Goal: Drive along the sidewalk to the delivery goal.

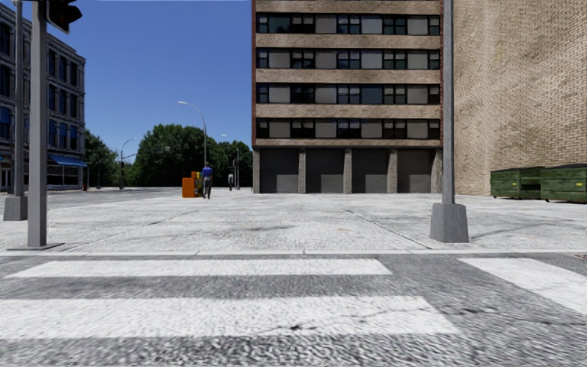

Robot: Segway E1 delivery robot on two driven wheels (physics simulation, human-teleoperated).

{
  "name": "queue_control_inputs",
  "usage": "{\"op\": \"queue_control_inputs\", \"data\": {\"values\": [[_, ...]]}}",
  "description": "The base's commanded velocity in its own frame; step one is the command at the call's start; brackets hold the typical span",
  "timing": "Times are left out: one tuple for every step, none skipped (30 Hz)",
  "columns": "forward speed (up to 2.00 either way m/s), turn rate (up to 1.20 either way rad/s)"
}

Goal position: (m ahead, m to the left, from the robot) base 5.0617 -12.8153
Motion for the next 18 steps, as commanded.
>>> {"op": "queue_control_inputs", "data": {"values": [[2.00, 0.00], [2.00, 0.00], [2.00, 0.00], [2.00, 0.00], [2.00, 0.00], [2.00, 0.00], [2.00, 0.00], [2.00, 0.00], [2.00, 0.00], [2.00, 0.00], [2.00, 0.00], [2.00, 0.00], [2.00, 0.00], [2.00, 0.00], [2.00, 0.00], [2.00, 0.00], [2.00, 0.00], [2.00, 0.00]]}}
